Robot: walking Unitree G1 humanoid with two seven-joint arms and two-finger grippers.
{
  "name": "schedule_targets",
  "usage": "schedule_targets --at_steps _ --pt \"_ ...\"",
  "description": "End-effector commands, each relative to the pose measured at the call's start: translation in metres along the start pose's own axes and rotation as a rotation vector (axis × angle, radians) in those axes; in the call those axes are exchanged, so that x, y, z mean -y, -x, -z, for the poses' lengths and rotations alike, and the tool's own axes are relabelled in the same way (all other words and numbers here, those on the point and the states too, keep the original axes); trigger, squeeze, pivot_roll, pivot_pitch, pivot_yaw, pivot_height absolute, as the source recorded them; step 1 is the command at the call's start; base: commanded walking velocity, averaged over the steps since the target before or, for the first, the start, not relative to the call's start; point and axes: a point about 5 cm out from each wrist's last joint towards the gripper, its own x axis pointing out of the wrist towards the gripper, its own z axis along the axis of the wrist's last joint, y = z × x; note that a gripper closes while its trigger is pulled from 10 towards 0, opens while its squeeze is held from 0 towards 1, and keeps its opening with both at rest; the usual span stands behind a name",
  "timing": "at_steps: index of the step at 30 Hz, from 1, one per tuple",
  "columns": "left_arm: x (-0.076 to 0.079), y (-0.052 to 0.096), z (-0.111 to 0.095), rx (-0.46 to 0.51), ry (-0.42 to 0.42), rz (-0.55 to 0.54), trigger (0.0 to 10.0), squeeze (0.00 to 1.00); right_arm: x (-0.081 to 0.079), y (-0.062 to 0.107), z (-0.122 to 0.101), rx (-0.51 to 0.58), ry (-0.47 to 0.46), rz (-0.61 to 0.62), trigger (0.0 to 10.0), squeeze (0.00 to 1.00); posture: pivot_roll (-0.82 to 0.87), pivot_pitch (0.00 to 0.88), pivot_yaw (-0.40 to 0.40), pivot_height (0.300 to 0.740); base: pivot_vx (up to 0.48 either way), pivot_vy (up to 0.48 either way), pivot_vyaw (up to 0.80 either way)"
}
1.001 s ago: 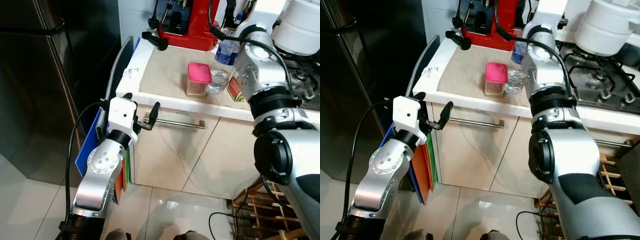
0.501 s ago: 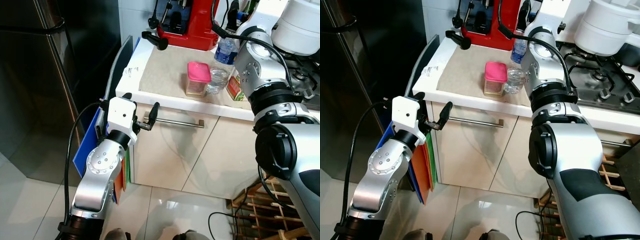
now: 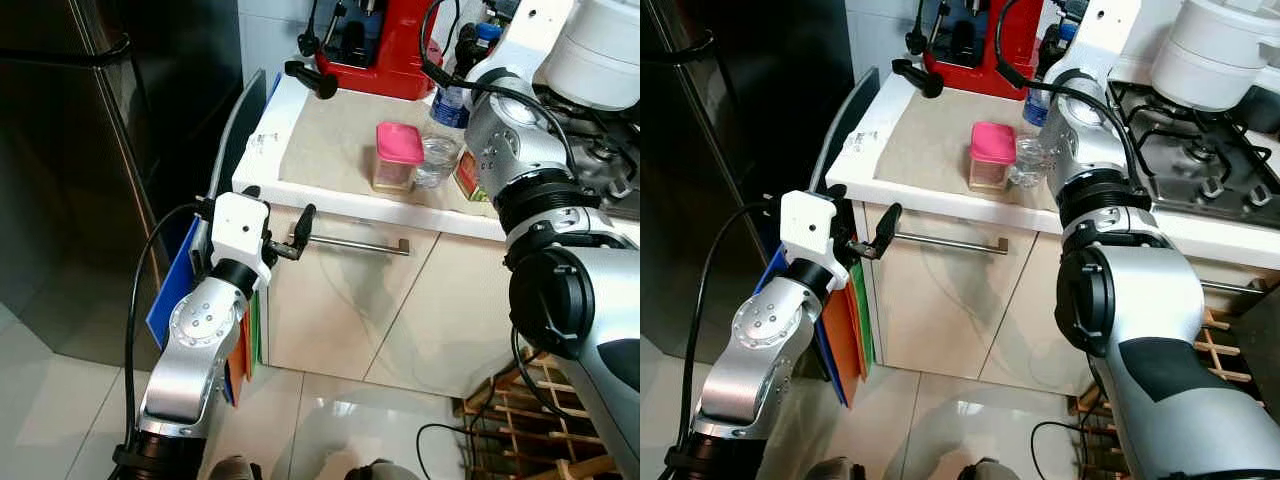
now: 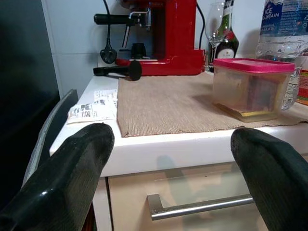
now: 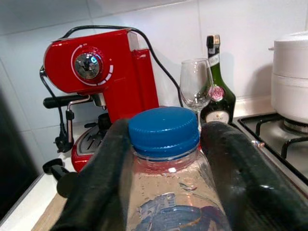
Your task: Restocking fridge
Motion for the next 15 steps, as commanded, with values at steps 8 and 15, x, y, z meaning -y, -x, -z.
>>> schedule_targets --at_steps 8,15 --pt "0.003 -0.002 -0.002 0.004 0.010 0.008 10.0 0.00 -0.007 0.000 -0.010 0.068 0.028 -0.040 0.0 0.00 0.11 0.004 -0.091 0.710 0.000 0.000 0.00" --pt "0.003 -0.003 -0.002 0.006 0.005 0.008 10.0 0.00 -0.004 0.001 -0.007 0.078 -0.011 -0.041 0.0 0.00 0.11 0.000 -0.090 0.710 0.000 0.000 0.00"
